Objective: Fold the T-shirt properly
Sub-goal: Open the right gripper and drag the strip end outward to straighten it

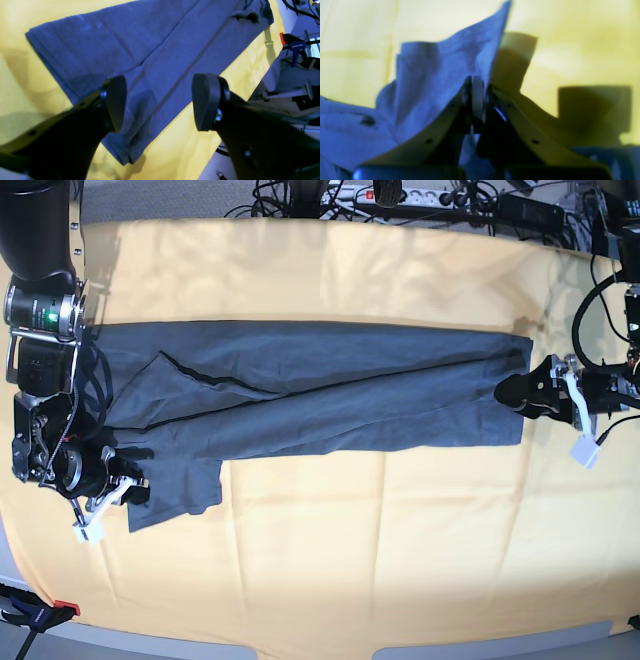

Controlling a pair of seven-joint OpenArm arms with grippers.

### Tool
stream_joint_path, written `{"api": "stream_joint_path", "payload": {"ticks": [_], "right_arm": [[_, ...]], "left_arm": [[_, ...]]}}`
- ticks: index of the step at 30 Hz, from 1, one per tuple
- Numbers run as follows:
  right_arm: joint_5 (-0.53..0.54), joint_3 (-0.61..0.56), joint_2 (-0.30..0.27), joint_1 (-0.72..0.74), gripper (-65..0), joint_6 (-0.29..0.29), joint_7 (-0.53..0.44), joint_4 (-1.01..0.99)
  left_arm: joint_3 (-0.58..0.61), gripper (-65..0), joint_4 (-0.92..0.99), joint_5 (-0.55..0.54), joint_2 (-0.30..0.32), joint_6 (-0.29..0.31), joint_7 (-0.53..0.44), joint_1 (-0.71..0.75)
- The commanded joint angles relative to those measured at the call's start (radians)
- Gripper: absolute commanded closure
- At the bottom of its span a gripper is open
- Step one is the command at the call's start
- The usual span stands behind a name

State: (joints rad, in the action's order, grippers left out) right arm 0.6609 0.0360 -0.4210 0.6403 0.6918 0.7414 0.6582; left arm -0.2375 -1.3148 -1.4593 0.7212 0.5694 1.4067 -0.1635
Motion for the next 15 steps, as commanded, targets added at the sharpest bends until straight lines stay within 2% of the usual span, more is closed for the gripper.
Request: {"api": "stream_joint_path", "payload": {"ticks": [1,3,8,15], "right_arm": [[0.022,0.003,-0.023,0.04,0.0,0.006,-0.006,0.035],[0.063,0.003,-0.023,0.035,0.0,0.006,0.05,0.061],[0.245,0.003,-0.038,0.006,0.0,0.006,0.2,0.147],[0.581,0.003,-0.095,-0.145,0.0,0.006,0.47,0.426]], "left_arm": [[-0.011,-42.4,-0.014,-0.024,0.027,0.007,-0.01,-0.02],[-0.011,-42.4,-0.014,-0.024,0.027,0.007,-0.01,-0.02],[-0.011,-42.4,-0.014,-0.024,0.027,0.015,-0.01,-0.019],[-0.011,-42.4,-0.014,-0.024,0.027,0.015,-0.01,-0.02]]}}
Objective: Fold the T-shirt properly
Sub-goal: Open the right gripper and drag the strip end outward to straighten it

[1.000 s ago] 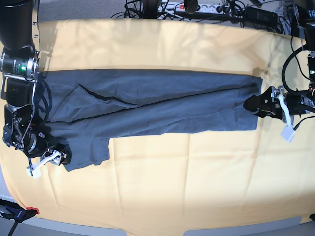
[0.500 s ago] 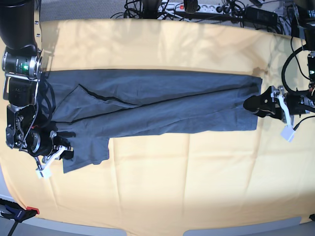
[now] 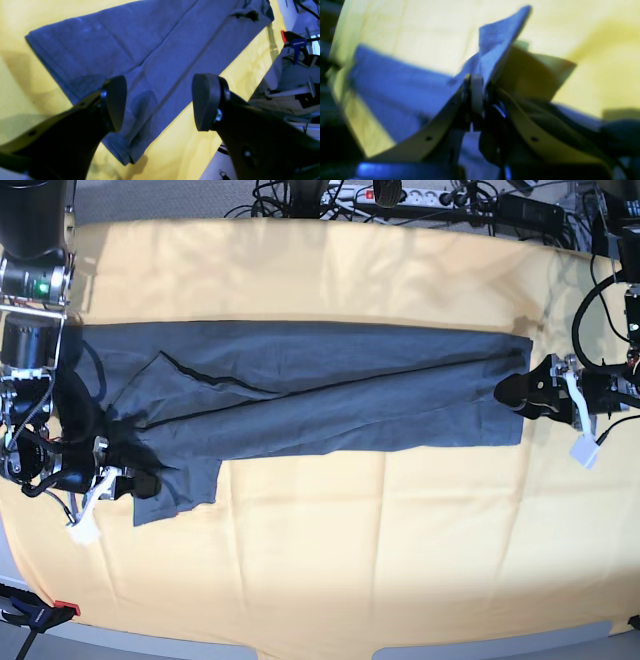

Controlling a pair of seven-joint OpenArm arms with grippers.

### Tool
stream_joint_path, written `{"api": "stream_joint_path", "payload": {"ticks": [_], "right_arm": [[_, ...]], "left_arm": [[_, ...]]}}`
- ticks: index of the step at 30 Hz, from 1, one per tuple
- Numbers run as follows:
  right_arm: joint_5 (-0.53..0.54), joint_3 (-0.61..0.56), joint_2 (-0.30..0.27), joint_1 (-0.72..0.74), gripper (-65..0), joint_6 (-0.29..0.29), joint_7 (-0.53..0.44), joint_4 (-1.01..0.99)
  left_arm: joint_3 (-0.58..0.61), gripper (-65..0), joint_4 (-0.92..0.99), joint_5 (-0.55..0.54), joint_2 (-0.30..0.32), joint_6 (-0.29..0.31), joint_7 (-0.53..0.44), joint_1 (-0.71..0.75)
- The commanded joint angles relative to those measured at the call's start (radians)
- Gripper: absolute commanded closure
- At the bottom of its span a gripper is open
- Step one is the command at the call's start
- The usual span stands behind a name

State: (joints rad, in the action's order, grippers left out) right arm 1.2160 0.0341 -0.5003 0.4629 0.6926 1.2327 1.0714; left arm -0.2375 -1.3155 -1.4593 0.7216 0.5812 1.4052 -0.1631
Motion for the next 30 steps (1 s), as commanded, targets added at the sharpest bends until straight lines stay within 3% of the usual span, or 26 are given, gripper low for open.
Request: {"api": "stream_joint_path", "payload": {"ticks": [1,7,12,22,30], "right_arm": [[0.069,0.005,-0.024,0.006,0.0,0.006,0.009,0.064],[0.25,0.006,-0.088,-0.158,0.0,0.006,0.139,0.336],[0.258,0.006,-0.151,-0.25,0.0,0.006,0.164,0.461],[0.268,0.006,-0.262,-0.338,0.0,0.006,0.164,0.467],[0.268,0.006,-0.261,-0.401,0.0,0.006,0.164,0.465]], "left_arm": [[-0.011,-42.4,-0.013,-0.024,0.027,0.003,-0.009,-0.02],[-0.011,-42.4,-0.013,-0.024,0.027,0.003,-0.009,-0.02],[-0.011,-42.4,-0.013,-0.024,0.027,0.003,-0.009,-0.02],[-0.011,-42.4,-0.013,-0.024,0.027,0.002,-0.009,-0.02],[-0.014,-42.4,-0.013,-0.024,0.033,0.002,-0.009,-0.021]]}}
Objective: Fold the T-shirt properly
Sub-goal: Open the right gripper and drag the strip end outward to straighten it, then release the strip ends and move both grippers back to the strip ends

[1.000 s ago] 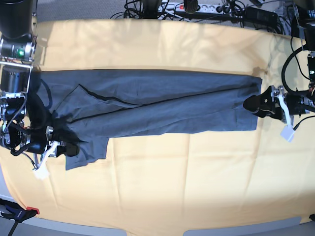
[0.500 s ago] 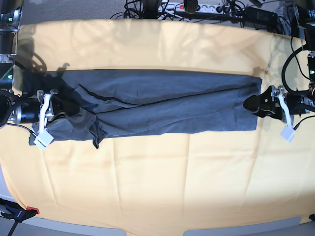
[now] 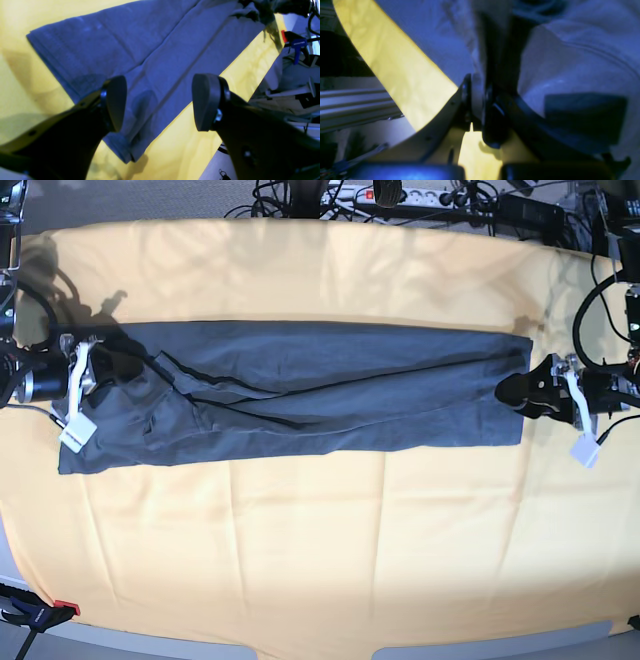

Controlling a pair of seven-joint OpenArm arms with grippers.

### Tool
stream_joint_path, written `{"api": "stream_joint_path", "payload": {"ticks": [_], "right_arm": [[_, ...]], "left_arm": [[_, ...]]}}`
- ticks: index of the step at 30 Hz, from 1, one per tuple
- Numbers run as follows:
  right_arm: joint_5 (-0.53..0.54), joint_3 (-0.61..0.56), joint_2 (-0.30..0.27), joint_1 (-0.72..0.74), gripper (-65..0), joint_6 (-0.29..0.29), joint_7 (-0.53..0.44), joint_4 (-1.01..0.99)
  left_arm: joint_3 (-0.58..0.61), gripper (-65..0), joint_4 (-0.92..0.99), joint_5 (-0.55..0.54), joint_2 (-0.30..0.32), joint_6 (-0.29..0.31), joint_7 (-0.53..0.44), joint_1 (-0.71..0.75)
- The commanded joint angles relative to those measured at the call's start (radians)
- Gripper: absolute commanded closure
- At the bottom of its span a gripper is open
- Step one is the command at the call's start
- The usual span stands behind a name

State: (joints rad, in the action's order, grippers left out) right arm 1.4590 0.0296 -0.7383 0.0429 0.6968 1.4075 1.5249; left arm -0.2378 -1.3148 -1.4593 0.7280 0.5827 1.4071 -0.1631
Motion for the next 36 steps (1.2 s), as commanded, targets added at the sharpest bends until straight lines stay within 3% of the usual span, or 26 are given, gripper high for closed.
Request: {"api": "stream_joint_path", "payload": {"ticks": [1,17,26,31,36], "right_arm": [[0.025,0.01,-0.024,0.014,0.0,0.001,-0.011,0.011],[-0.16,0.01,-0.077,-0.005,0.0,0.001,-0.011,0.011],[-0.188,0.01,-0.091,-0.005,0.0,0.001,-0.011,0.011],[-0.339,0.01,-0.093,-0.005,0.0,0.001,-0.011,0.011],[-0.357,0.01,-0.094,-0.005,0.0,0.001,-0.017,0.011]], "left_arm": [[-0.013,-42.4,-0.014,-0.024,0.032,0.0,-0.011,-0.021],[-0.014,-42.4,-0.014,-0.024,0.168,-0.014,-0.011,-0.04],[-0.014,-42.4,-0.014,-0.024,0.209,-0.014,-0.011,-0.04],[-0.014,-42.4,-0.014,-0.024,0.218,-0.007,-0.011,-0.04],[-0.014,-42.4,-0.014,-0.024,0.237,-0.008,-0.011,-0.04]]}}
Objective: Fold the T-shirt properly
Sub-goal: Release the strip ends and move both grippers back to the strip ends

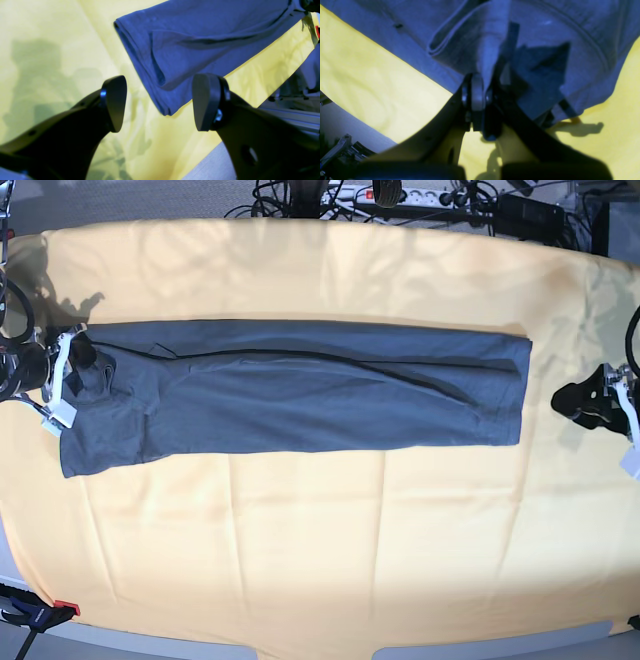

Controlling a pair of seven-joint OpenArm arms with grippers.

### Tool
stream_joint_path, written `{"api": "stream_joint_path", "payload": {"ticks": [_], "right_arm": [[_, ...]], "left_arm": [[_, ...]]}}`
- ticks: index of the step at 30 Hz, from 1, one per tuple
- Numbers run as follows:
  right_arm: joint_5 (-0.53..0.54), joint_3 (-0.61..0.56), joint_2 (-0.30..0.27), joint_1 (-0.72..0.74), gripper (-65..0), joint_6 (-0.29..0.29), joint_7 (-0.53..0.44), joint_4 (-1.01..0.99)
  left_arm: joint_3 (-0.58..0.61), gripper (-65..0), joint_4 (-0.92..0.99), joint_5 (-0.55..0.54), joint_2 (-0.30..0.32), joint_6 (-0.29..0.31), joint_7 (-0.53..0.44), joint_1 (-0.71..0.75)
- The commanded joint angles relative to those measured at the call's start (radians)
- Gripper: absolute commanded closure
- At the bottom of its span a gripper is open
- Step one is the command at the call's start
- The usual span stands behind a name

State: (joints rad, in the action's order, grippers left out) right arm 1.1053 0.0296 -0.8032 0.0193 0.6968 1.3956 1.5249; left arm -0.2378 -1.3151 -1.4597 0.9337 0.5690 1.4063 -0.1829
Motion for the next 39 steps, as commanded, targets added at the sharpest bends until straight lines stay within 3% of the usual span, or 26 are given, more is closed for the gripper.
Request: {"api": "stream_joint_path", "payload": {"ticks": [1,2,3,6,8,11,15,17,19,21,24,29,31,34,36,39], "right_arm": [[-0.001,0.01,-0.029,0.019,0.0,0.001,-0.005,0.011],[0.011,0.01,-0.029,0.019,0.0,0.001,-0.005,0.011],[0.028,0.01,-0.029,0.019,-4.4,0.001,-0.004,0.011],[0.113,0.01,-0.039,0.024,-26.7,0.001,0.001,0.011],[0.236,0.01,-0.066,0.036,-34.3,0.001,0.001,0.018],[0.367,0.011,-0.137,0.074,-34.7,0.001,0.001,0.058],[0.378,0.011,-0.248,0.134,-34.4,0.001,0.001,0.106],[0.378,0.012,-0.252,0.156,-31.9,0.001,-0.028,0.109],[0.378,0.011,-0.211,0.174,-18.7,0.001,-0.064,0.108],[0.315,0.011,-0.146,0.169,0.0,0.001,-0.101,0.094],[0.197,0.011,-0.036,0.138,0.0,0.001,-0.158,0.048],[-0.152,0.011,0.109,0.088,0.0,0.001,-0.367,-0.061],[-0.237,0.011,0.156,0.083,0.0,-0.008,-0.375,-0.106],[-0.305,0.011,0.206,0.067,0.0,-0.062,-0.374,-0.141],[-0.326,0.011,0.219,0.055,0.0,-0.081,-0.375,-0.142],[-0.325,0.011,0.221,0.047,0.0,-0.098,-0.374,-0.142]], "left_arm": [[-0.014,-42.4,-0.014,-0.024,0.035,0.006,-0.01,-0.02],[-0.014,-42.4,-0.014,-0.024,0.039,0.006,-0.01,-0.02],[-0.014,-42.4,-0.014,-0.024,0.043,0.007,-0.01,-0.02],[-0.014,-42.4,-0.014,-0.024,0.05,0.006,-0.01,-0.02],[-0.014,-42.4,-0.014,-0.024,0.05,0.006,-0.01,-0.02],[-0.014,-42.4,-0.014,-0.024,0.05,0.007,-0.01,-0.02],[-0.014,-42.4,-0.014,-0.024,0.05,0.007,-0.01,-0.02],[-0.017,-42.4,-0.013,-0.024,0.05,0.024,-0.01,-0.026],[-0.033,-42.4,-0.013,-0.024,0.05,0.038,-0.01,-0.039],[-0.08,-42.4,-0.013,-0.024,0.048,0.037,-0.01,-0.057],[-0.185,-42.4,-0.013,-0.024,0.047,0.038,-0.01,-0.087],[-0.32,-42.4,-0.011,-0.024,0.047,0.037,-0.01,-0.09],[-0.332,-42.4,-0.005,-0.024,0.039,0.037,-0.01,-0.071],[-0.332,-42.4,-0.004,-0.007,0.019,0.038,-0.01,-0.027],[-0.333,-42.4,-0.004,0.082,-0.003,0.035,-0.01,-0.008],[-0.333,-42.4,-0.002,0.223,-0.055,-0.018,-0.063,0.021]]}}
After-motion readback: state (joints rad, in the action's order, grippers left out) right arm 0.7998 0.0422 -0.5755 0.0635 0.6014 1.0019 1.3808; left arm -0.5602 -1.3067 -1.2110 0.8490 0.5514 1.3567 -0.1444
